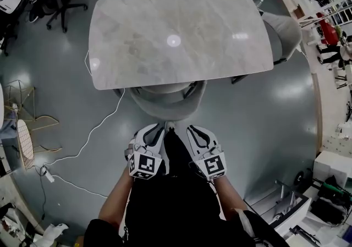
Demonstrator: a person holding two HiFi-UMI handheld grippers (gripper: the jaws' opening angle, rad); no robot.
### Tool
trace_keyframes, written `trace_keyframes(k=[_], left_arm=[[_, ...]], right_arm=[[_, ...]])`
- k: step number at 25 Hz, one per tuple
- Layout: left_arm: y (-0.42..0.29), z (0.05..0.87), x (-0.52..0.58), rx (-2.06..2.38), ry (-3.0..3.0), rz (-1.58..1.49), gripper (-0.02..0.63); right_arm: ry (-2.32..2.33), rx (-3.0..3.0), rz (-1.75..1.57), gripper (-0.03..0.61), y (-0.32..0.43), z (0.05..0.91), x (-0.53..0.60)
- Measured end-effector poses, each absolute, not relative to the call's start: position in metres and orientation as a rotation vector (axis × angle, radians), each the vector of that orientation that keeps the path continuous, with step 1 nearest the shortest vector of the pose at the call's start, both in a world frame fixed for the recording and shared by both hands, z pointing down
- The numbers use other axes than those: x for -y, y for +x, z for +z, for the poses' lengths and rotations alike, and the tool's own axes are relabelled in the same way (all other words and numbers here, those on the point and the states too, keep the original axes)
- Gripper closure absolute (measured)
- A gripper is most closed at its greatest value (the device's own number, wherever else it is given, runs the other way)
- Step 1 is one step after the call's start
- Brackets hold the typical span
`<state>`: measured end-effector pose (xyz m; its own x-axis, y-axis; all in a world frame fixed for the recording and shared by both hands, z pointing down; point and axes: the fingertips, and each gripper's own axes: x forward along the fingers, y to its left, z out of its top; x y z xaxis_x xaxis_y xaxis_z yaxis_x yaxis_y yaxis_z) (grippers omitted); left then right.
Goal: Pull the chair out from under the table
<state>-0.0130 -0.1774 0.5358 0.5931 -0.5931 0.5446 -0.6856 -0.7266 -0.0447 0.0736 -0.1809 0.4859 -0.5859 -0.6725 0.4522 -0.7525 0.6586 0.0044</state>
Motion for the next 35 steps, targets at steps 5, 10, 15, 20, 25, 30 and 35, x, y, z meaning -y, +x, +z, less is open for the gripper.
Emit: trace_keyframes(k=[5,10,15,20,25,30,35], left_arm=[[-0.011,0.563,0.183,0.974,2.665,0.943,0.459],[-0.007,0.588,0.189,0.885,2.711,1.08,0.429],[-0.005,0.614,0.194,0.795,2.779,1.285,0.408],[0.003,0.641,0.192,0.622,2.857,1.514,0.366],[0.006,0.659,0.195,0.56,2.838,1.563,0.333],[0.006,0.673,0.2,0.51,2.822,1.621,0.317],[0.004,0.696,0.201,0.44,2.781,1.696,0.294]], right_arm=[[0.999,2.437,0.309,0.509,0.067,0.511,0.186],[0.854,2.391,0.257,0.46,0.06,0.537,0.189],[0.673,2.3,0.122,0.415,0.054,0.566,0.187],[0.506,2.217,0.042,0.381,0.047,0.596,0.183],[0.409,2.141,-0.002,0.35,0.042,0.624,0.182],[0.34,2.078,-0.056,0.339,0.041,0.645,0.184],[0.249,1.99,-0.105,0.327,0.045,0.675,0.188]])
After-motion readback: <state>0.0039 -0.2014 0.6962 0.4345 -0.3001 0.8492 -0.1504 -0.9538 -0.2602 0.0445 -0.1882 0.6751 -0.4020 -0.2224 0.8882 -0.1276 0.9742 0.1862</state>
